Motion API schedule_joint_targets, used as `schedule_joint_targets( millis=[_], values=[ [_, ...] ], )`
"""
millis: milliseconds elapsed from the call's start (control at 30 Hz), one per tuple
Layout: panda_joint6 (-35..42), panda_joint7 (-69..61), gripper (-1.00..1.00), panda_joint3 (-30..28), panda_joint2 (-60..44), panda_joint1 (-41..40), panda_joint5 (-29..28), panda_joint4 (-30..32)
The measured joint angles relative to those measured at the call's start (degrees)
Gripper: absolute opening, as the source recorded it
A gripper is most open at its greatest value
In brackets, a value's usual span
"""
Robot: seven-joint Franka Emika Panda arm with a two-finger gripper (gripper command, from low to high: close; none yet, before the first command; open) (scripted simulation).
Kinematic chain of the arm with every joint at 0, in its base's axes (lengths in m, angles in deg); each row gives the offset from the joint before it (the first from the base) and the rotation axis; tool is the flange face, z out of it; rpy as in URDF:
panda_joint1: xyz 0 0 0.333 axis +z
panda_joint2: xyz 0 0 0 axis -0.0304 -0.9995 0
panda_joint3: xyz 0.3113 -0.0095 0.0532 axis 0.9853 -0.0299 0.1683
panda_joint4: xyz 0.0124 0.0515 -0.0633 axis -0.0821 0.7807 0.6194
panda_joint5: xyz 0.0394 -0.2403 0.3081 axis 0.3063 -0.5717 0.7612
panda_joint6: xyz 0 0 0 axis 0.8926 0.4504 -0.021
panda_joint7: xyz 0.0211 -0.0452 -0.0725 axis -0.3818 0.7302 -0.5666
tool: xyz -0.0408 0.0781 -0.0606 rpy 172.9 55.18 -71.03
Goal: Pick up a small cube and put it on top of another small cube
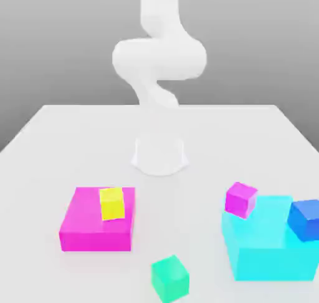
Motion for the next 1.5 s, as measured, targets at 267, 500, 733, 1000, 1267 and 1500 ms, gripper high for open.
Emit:
schedule_joint_targets(
  millis=[267,500,733,1000,1267,1500],
  values=[
    [-7.2,-9.4,0.0,-3.3,-17.0,4.3,2.5,3.8],
    [-13.4,-17.4,0.0,-4.5,-31.6,6.5,4.7,7.0],
    [-19.6,-23.6,0.0,-4.3,-45.9,7.1,4.2,10.3],
    [-30.6,-26.9,-1.0,-2.6,-62.3,5.7,4.5,10.0],
    [-29.9,-26.5,-1.0,-2.5,-61.5,5.5,4.0,10.2],
    [-19.4,-28.0,-1.0,-1.5,-47.8,7.7,2.7,13.5]
  ],
)
